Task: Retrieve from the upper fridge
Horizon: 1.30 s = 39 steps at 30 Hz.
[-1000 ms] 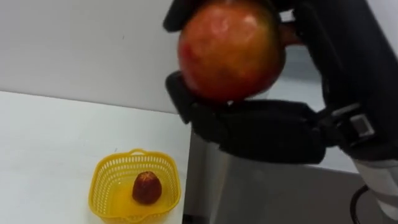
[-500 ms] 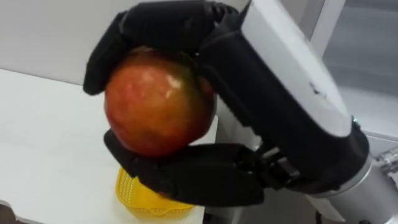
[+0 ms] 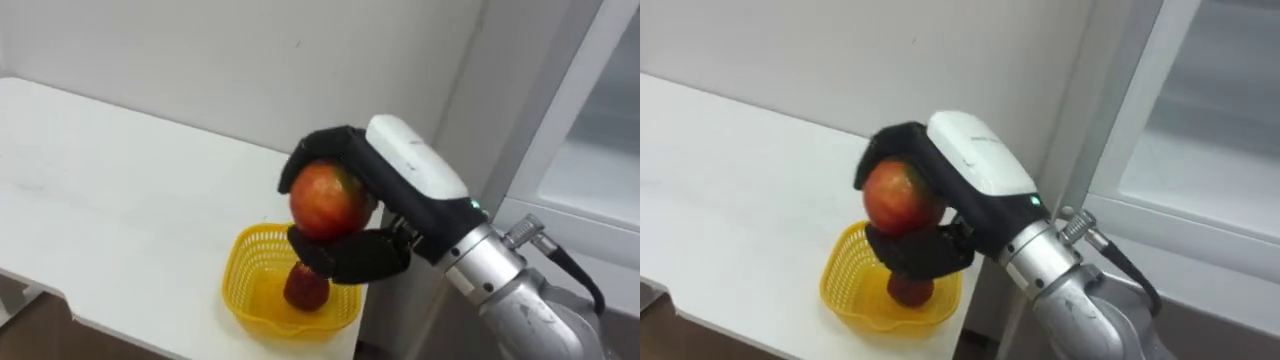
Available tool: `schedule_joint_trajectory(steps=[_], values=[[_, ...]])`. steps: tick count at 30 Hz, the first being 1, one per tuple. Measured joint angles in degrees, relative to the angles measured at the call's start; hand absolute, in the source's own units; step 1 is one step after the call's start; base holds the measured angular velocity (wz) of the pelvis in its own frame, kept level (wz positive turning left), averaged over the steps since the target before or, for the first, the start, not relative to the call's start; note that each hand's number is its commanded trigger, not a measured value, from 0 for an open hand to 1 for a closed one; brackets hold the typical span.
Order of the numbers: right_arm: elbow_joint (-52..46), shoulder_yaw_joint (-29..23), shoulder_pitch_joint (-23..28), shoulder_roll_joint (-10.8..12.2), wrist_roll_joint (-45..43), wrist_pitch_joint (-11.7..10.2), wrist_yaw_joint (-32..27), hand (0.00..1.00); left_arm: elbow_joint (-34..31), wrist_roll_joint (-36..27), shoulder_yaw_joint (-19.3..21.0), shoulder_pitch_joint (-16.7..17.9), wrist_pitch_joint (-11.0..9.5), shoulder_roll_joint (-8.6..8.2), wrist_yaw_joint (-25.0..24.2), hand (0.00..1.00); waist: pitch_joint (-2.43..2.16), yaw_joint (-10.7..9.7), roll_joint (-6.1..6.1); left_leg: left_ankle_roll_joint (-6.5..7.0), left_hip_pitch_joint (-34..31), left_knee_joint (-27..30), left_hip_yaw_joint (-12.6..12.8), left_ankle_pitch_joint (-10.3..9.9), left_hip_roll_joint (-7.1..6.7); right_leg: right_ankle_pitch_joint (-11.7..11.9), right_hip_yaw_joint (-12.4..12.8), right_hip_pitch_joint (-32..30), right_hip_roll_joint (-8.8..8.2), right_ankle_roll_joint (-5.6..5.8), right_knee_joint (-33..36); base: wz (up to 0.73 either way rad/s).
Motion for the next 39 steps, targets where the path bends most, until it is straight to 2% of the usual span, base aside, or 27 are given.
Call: schedule_joint_trajectory(steps=[4,9,14,15,20,30,31,32,33,39], values=[[4.64,0.65,-0.03,-1.82,1.73,-0.62,-0.78,1.0,-0.23,-0.02,-0.02,0.15,0.0,0.5,0.16,0.0,0.15,1.2,-0.74,0.0,-0.57,0.32,-0.25,0.0,-0.02,0.0,-0.03,-0.4,0.0,0.0,0.0,0.02],[9.22,0.73,-0.07,-1.85,4.19,-1.88,-1.45,1.0,-0.67,-0.21,-0.04,0.19,0.0,0.96,0.14,0.0,0.58,1.6,-1.91,-0.01,-0.62,0.53,-1.22,0.01,-0.13,0.0,-0.71,0.07,0.03,0.0,0.02,0.1],[16.8,0.91,-0.36,-1.85,5.32,-2.23,-1.41,1.0,-0.68,-0.22,0.0,-0.5,-0.03,1.31,0.11,0.0,0.6,2.59,-3.05,-0.01,-2.54,1.9,-2.49,0.0,-0.7,0.0,-1.44,-0.64,-0.18,0.0,0.08,0.16],[18.1,0.92,-0.36,-1.85,5.3,-2.2,-1.41,1.0,-0.69,-0.16,0.02,-0.54,-0.03,1.58,0.05,0.0,0.73,2.73,-3.28,0.0,-3.15,2.49,-2.73,-0.01,-0.83,0.01,-1.87,-0.86,-0.21,-0.01,0.09,0.08],[21.31,0.96,-0.38,-1.85,5.02,-2.14,-1.42,1.0,-0.74,0.01,0.02,-0.87,0.0,2.38,-0.36,0.0,0.82,3.09,-3.54,0.0,-4.79,3.69,-3.13,-0.01,-0.97,0.13,-2.63,-1.7,-0.2,-0.2,0.14,0.06],[23.94,0.99,-0.4,-1.85,4.52,-1.79,-1.43,1.0,-0.71,-0.01,-0.05,-1.4,0.24,2.13,-1.29,0.0,1.01,4.1,-3.38,-0.04,-6.58,4.83,-3.13,-0.01,-0.92,0.35,-2.71,-2.74,-0.04,-0.54,0.26,0.0],[24.1,1.05,-0.4,-1.85,4.52,-1.71,-1.43,0.67,-0.71,-0.01,-0.05,-1.38,0.31,2.13,-1.31,0.0,1.04,4.12,-3.35,-0.04,-6.59,4.85,-3.14,-0.01,-0.93,0.35,-2.71,-2.74,-0.05,-0.55,0.26,0.0],[24.58,1.06,-0.4,-1.84,4.5,-1.56,-1.43,0.03,-0.7,0.0,-0.05,-1.35,0.53,2.19,-1.31,0.0,1.04,4.15,-3.36,-0.03,-6.61,4.84,-3.14,-0.01,-0.94,0.36,-2.72,-2.77,-0.06,-0.55,0.27,0.0],[24.61,1.13,-0.4,-1.84,4.28,-1.45,-1.43,0.0,-0.58,-0.01,-0.05,-1.18,0.77,2.2,-1.31,0.0,1.03,4.21,-3.37,-0.03,-6.61,4.82,-3.14,-0.01,-0.93,0.36,-2.78,-2.77,-0.06,-0.55,0.29,0.0],[24.62,1.15,-0.4,-1.83,4.31,-1.49,-1.45,0.0,-0.59,-0.01,-0.07,-1.32,0.82,2.14,-1.38,0.0,0.94,4.42,-3.49,-0.03,-6.61,4.72,-3.15,-0.01,-0.92,0.36,-2.82,-2.78,-0.06,-0.55,0.29,0.0]])
